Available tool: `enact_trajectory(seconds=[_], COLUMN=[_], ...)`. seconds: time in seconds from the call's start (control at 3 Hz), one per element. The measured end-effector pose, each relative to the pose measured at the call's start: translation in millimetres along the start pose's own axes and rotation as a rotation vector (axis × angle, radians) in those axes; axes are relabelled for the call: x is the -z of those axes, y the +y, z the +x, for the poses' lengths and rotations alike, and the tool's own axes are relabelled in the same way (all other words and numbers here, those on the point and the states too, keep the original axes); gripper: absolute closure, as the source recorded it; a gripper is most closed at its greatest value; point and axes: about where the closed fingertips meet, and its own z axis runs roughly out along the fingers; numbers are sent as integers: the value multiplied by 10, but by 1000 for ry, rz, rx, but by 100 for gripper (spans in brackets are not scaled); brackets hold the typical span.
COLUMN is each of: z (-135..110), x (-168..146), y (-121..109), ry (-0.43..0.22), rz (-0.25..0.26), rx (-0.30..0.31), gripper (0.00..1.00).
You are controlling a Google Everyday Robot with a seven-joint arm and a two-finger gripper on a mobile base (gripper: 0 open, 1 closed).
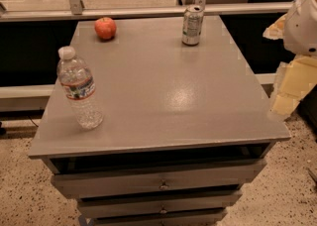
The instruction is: Knock 7up can over
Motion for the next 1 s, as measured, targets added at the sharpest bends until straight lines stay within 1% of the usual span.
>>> enact_trajectory(seconds=[0.33,0.67,1.0], z=[0,-105,-257], x=[0,-260,-658], y=[0,-229,-612], ry=[0,-75,-145], rz=[0,18,53], rx=[0,-14,-41], gripper=[0,0,0])
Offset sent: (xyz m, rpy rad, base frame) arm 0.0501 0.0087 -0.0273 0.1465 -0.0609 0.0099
